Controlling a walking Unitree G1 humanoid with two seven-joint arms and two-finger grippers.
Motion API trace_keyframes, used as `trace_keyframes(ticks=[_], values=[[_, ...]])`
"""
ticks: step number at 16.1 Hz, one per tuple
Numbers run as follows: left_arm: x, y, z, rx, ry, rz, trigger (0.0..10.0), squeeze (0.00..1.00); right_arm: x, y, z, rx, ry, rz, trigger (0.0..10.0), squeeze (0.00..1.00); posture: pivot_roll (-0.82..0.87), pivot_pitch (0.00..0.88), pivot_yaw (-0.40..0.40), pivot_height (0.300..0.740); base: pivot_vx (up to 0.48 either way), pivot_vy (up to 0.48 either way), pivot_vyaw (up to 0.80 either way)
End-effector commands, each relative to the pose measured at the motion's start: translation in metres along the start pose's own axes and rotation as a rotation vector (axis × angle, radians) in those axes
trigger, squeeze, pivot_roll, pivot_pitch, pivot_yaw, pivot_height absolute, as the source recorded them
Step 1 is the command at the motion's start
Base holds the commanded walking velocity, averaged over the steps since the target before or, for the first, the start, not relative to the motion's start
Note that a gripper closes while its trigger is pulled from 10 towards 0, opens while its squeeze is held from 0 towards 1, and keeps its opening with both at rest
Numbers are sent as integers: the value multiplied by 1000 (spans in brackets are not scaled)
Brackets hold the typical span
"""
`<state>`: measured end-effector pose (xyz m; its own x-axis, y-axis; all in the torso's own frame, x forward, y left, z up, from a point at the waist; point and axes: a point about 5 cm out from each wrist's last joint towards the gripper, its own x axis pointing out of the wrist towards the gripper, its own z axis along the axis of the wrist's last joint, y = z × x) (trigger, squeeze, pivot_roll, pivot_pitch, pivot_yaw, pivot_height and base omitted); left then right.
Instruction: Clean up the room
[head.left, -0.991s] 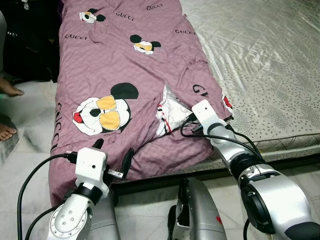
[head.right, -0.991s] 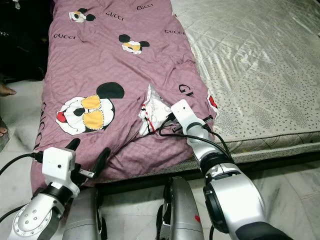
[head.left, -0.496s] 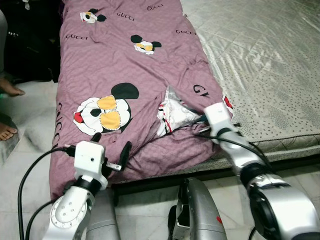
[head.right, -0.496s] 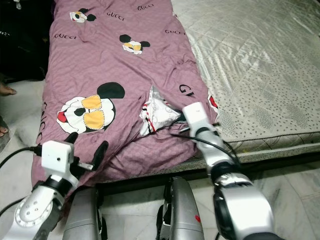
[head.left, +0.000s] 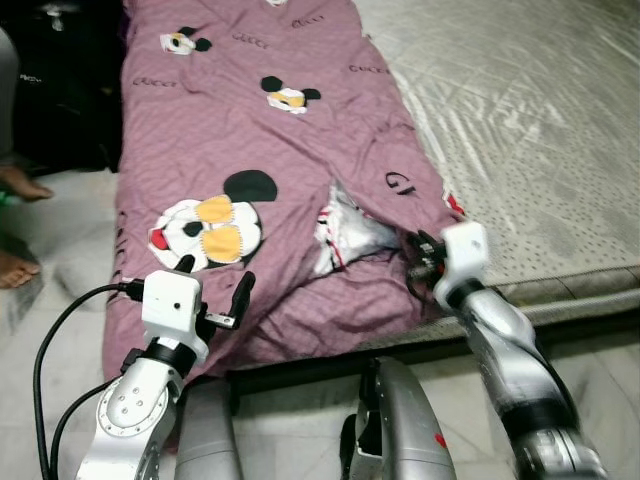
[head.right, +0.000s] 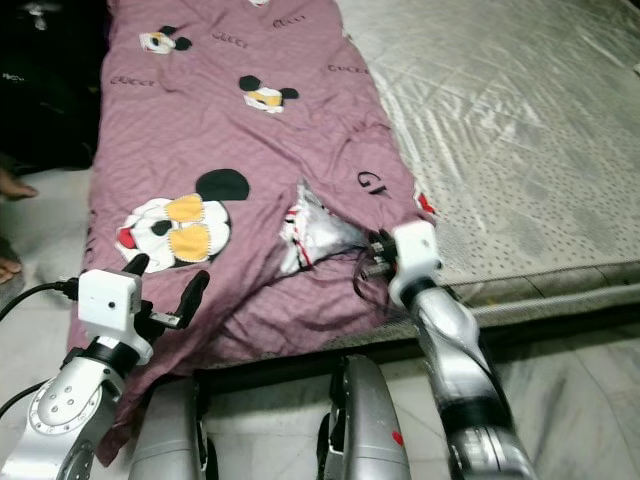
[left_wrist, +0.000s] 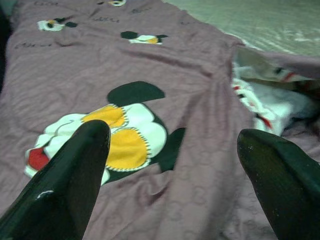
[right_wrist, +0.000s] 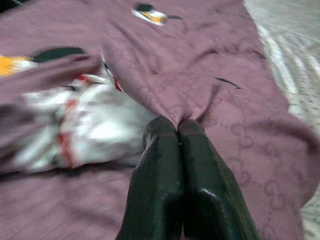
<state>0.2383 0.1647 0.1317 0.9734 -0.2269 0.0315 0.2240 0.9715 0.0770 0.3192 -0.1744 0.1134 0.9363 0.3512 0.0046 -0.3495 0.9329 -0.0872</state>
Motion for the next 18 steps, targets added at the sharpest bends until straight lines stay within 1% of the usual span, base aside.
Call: trace_keyframes(ticks=[1, 4, 5, 6, 7, 8, 9, 10, 11, 12, 13, 14, 15, 18], values=[[-2, 3, -4, -2, 14, -3, 10000, 0, -12, 2, 0, 24, 11, 33, 0, 0, 120, 155, -37, 563, 0, 0, 0], [0, 6, -5, -9, 13, 9, 10000, 0, -30, 0, -7, 20, 48, 25, 0, 0, 110, 148, -34, 563, 0, 0, 0], [2, 7, -5, -13, 10, 11, 10000, 0, -40, -10, -12, 16, 80, -25, 0, 0, 102, 139, -29, 563, 0, 0, 0], [4, 7, -6, -17, 11, 11, 10000, 0, -44, -24, -12, 0, 102, -93, 0, 0, 98, 136, -25, 563, 0, 0, 0], [5, 6, -8, -21, 13, 12, 10000, 0, -40, -37, -11, -21, 116, -145, 0, 0, 95, 130, -20, 563, 0, 0, 0], [8, 6, -10, -16, 21, 15, 10000, 0, -35, -58, -10, -66, 155, -224, 0, 0, 101, 125, -19, 563, 0, 0, 0], [8, 6, -10, -15, 22, 16, 10000, 0, -34, -61, -10, -76, 164, -238, 0, 0, 101, 125, -19, 563, 0, 0, 0], [9, 8, -10, -16, 27, 26, 10000, 0, -30, -72, -9, -75, 181, -274, 0, 0, 104, 122, -20, 563, 0, 0, 0], [10, 12, -11, -19, 32, 47, 10000, 0, -24, -87, -7, -103, 210, -322, 0, 0, 108, 120, -24, 563, 0, 0, 0], [9, 15, -12, -20, 35, 64, 10000, 0, -23, -101, -6, -108, 247, -370, 0, 0, 113, 120, -26, 563, 0, 0, 0], [9, 15, -12, -21, 36, 66, 10000, 0, -24, -104, -7, -104, 254, -384, 0, 0, 113, 120, -26, 563, 0, 0, 0], [8, 17, -13, -18, 41, 76, 10000, 0, -30, -115, -11, -125, 300, -425, 0, 0, 126, 120, -33, 563, 0, 0, 0], [6, 17, -14, -17, 46, 82, 10000, 0, -35, -121, -15, -133, 334, -451, 0, 0, 126, 120, -33, 563, 0, 0, 0], [5, 18, -15, -15, 54, 85, 10000, 0, -51, -128, -32, -160, 415, -481, 0, 0, 126, 121, -28, 563, 0, 0, 0]])
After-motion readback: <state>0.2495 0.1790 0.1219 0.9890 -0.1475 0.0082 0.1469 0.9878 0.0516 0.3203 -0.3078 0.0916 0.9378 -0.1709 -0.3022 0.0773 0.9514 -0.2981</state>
